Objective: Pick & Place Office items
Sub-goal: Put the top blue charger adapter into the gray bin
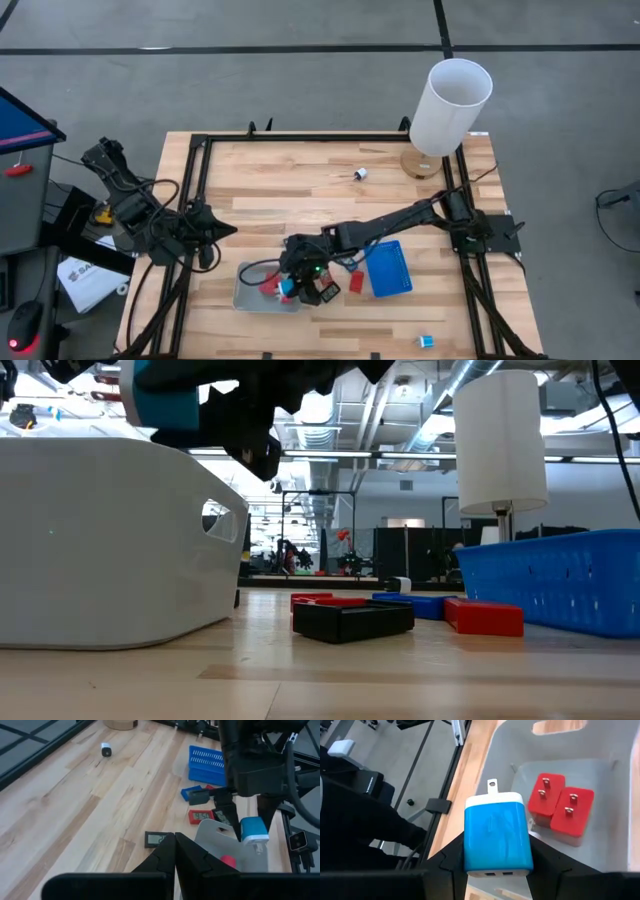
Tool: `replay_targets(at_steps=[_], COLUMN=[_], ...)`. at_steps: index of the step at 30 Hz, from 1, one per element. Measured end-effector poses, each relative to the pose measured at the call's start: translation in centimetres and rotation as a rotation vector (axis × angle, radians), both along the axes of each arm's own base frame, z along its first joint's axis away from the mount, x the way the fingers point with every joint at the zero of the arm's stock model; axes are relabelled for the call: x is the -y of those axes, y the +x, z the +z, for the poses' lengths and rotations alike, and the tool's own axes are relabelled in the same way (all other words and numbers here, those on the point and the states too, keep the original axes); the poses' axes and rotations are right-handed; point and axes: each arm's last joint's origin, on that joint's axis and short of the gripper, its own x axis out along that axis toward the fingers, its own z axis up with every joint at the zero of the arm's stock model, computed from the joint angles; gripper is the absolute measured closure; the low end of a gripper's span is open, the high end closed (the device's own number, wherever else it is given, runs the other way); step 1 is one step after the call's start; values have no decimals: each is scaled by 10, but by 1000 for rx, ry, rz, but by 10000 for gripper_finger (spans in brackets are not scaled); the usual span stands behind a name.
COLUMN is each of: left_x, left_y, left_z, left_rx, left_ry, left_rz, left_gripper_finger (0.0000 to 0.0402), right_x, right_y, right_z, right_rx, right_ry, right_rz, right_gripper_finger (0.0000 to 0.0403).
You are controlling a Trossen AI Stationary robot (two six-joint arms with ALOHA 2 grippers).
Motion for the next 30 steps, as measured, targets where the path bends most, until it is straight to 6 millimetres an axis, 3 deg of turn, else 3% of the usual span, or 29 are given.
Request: replay_targets(at_steps=[8,14,23,30], left_x=[0,0,0,0], left_y=[0,0,0,0], left_z=[0,0,0,0], left_rx=[-4,-4,-3,-3], left_ry=[-2,-2,-4,-5], left_rz=[-5,-5,-4,-3], left_gripper_finger=[401,401,401,401], right_x=[2,2,1,1], right_y=[0,-1,-2,-2], right_z=[-1,-2,-2,-2], right_rx=[6,-10,-7,-16], right_ry=[-20,-28,-34,-27], right_rz=[14,17,32,27], right_gripper_finger=[258,221,260,225])
